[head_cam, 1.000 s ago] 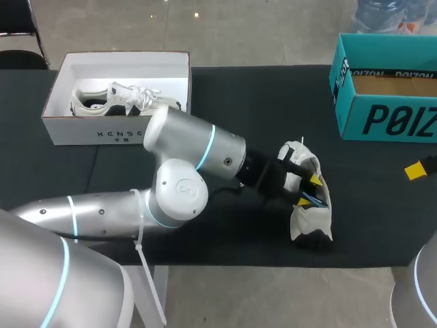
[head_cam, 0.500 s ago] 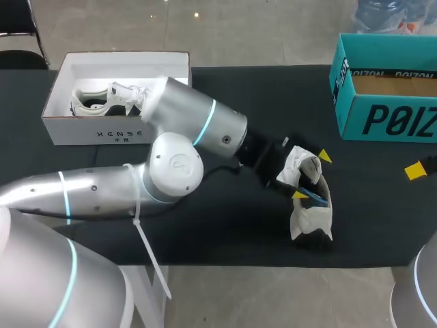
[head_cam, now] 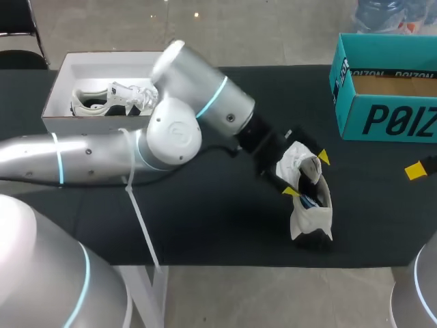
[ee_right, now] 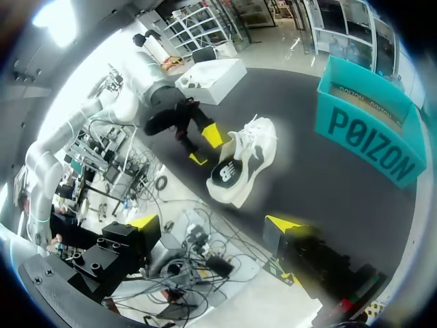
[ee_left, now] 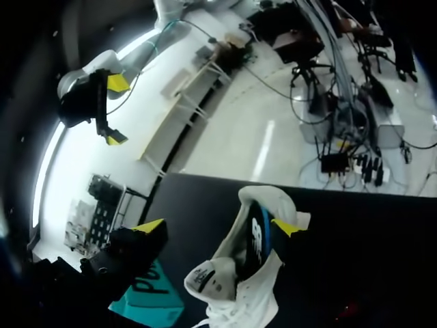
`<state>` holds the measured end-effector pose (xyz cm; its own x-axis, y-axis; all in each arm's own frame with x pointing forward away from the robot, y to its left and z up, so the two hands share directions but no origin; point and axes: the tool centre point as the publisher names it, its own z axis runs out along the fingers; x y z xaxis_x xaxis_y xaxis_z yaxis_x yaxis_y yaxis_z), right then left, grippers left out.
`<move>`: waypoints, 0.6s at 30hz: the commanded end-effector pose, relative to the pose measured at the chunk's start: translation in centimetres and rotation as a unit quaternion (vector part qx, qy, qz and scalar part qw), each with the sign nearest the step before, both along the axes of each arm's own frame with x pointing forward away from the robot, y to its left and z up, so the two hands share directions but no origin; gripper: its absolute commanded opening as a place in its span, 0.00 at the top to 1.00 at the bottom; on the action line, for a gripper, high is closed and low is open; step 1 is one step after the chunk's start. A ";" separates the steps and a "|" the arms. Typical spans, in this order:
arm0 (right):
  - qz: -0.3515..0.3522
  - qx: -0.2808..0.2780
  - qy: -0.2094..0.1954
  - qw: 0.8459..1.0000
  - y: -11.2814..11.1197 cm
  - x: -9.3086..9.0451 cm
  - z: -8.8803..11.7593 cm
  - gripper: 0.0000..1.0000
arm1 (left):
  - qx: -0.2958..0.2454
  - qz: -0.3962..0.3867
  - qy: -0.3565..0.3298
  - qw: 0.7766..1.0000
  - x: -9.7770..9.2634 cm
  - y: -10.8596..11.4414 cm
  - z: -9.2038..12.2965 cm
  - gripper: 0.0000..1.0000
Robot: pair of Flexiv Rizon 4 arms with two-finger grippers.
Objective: Take the shoe out of the shoebox, open the shoe tongue, remove and reinsert the insole, then place the shoe into the shoebox
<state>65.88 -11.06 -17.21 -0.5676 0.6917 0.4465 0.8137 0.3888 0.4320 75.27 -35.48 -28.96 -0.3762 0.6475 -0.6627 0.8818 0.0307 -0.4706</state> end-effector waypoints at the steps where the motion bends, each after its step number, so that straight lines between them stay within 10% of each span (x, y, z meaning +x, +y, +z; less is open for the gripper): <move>1: 0.000 0.000 0.000 1.000 0.0 -0.1 -0.1 0.00 | 0.129 -0.073 -0.003 0.989 0.5 0.9 1.2 0.76; 2: 0.000 0.000 0.000 1.000 0.0 -0.1 -0.1 0.00 | 0.149 -0.089 -0.002 0.985 0.4 1.1 1.2 1.00; 18: 0.000 0.000 0.000 1.000 0.0 -0.1 -0.1 0.00 | 0.313 -0.208 -0.027 0.926 -5.8 1.5 -2.9 1.00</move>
